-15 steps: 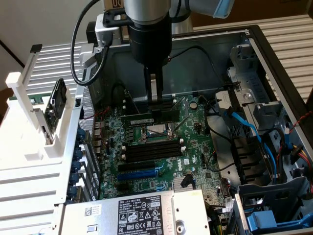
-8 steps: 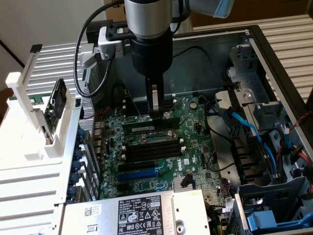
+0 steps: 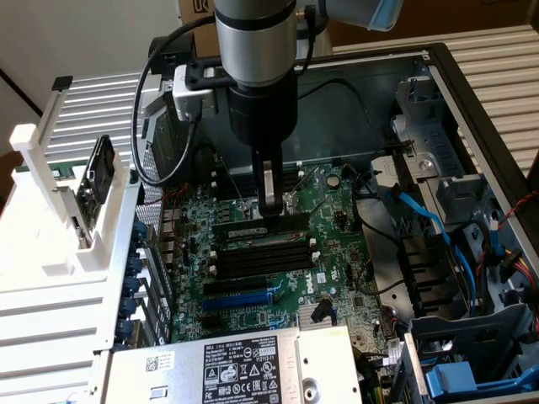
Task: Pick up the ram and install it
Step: 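Insert the ram into the slot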
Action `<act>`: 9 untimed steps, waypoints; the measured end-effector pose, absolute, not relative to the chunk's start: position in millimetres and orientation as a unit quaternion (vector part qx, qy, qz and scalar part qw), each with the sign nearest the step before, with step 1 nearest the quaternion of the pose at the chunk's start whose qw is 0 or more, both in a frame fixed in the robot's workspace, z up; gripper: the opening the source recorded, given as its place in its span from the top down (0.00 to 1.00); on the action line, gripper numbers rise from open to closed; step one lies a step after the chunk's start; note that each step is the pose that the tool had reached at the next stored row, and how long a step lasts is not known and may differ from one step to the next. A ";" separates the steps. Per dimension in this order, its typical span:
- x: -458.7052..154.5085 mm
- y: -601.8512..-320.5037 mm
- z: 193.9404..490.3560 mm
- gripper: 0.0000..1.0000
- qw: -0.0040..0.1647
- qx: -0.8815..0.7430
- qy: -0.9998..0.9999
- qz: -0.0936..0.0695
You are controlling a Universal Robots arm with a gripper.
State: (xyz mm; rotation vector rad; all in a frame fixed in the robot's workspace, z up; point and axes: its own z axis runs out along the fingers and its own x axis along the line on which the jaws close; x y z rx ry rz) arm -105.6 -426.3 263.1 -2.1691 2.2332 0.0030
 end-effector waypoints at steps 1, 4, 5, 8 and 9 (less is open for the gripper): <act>-105.6 -427.3 262.4 0.88 0.014 -0.698 0.716 0.001; -105.6 -431.6 260.9 0.88 0.014 -0.702 0.712 0.001; -105.5 -432.4 260.6 0.88 0.014 -0.703 0.711 0.001; -104.8 -434.0 259.9 0.88 0.014 -0.706 0.708 0.002; -104.7 -434.4 259.5 0.88 0.014 -0.707 0.707 0.002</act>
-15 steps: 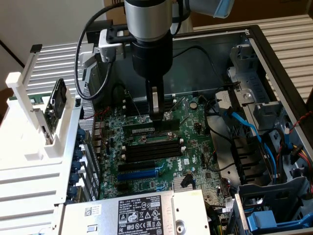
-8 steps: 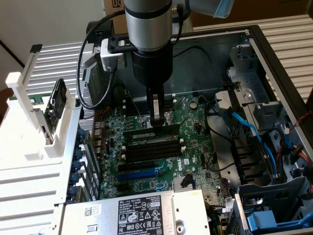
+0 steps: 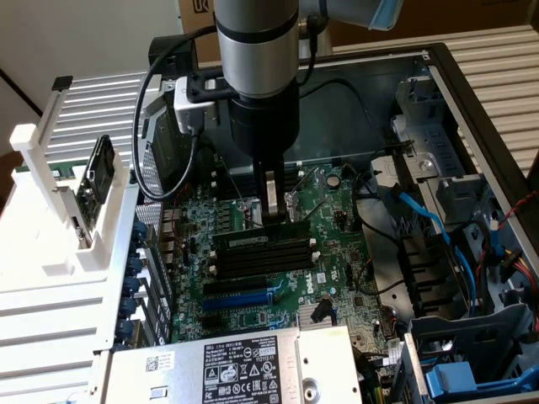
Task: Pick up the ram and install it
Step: 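Insert the ram into the slot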
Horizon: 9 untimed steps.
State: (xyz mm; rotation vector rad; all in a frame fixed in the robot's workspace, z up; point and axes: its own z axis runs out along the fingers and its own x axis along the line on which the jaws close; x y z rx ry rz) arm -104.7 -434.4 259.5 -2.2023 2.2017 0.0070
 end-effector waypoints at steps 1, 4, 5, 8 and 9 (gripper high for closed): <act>-104.8 -434.4 259.5 0.88 0.014 -0.707 0.707 0.002; -104.7 -434.9 259.3 0.88 0.013 -0.708 0.707 0.002; -104.7 -434.8 258.6 0.88 0.013 -0.707 0.707 0.002; -104.8 -434.9 256.0 0.88 0.013 -0.707 0.707 0.002; -104.7 -434.9 255.0 0.88 0.013 -0.708 0.707 0.002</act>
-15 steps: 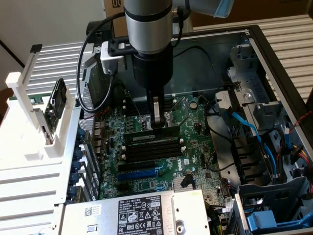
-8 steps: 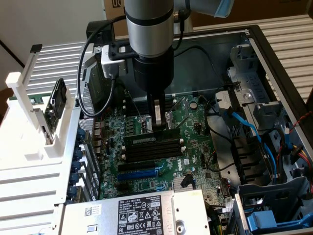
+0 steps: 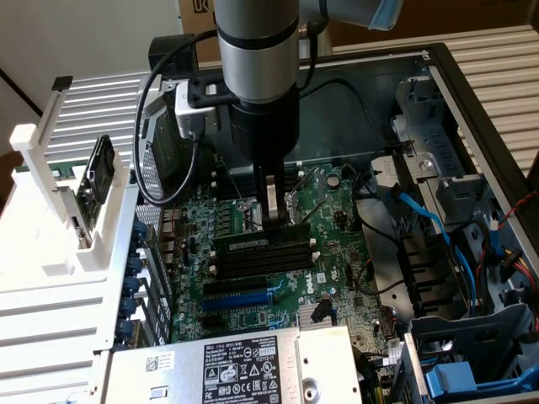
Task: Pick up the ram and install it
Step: 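Insert the ram into the slot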
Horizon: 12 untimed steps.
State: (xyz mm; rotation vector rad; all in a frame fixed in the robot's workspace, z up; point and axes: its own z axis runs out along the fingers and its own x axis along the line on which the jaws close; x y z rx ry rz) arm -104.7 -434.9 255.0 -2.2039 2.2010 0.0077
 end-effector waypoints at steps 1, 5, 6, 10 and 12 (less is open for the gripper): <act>-104.7 -434.9 254.4 0.88 0.013 -0.707 0.707 0.002; -104.4 -437.2 252.9 0.88 0.013 -0.706 0.708 0.003; -104.4 -437.2 252.6 0.88 0.013 -0.705 0.709 0.003; -104.2 -437.5 252.2 0.88 0.013 -0.704 0.710 0.003; -104.2 -437.4 251.9 0.88 0.013 -0.704 0.710 0.003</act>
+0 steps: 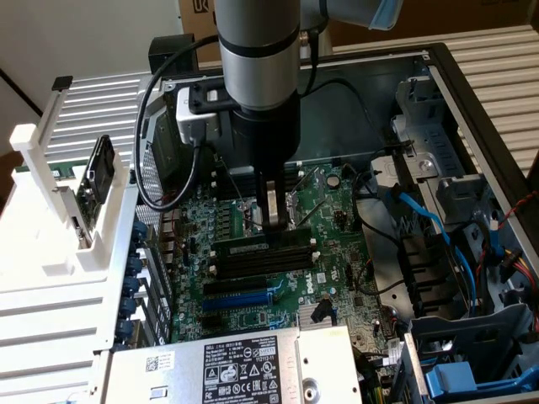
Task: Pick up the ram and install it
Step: 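Insert the ram into the slot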
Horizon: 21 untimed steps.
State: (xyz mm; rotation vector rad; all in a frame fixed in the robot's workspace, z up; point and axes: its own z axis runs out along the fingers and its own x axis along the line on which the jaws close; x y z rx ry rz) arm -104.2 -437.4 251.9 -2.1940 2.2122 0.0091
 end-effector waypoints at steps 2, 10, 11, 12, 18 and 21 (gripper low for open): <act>-104.2 -436.9 250.6 0.88 0.013 -0.704 0.710 0.003; -104.1 -439.3 248.8 0.88 0.013 -0.704 0.710 0.003; -103.6 -439.6 248.5 0.88 0.013 -0.704 0.710 0.003; -102.8 -439.6 248.3 0.88 0.013 -0.704 0.710 0.003; -101.3 -439.8 246.9 0.88 0.013 -0.704 0.710 0.003; -101.3 -439.1 246.1 0.88 0.013 -0.704 0.710 0.003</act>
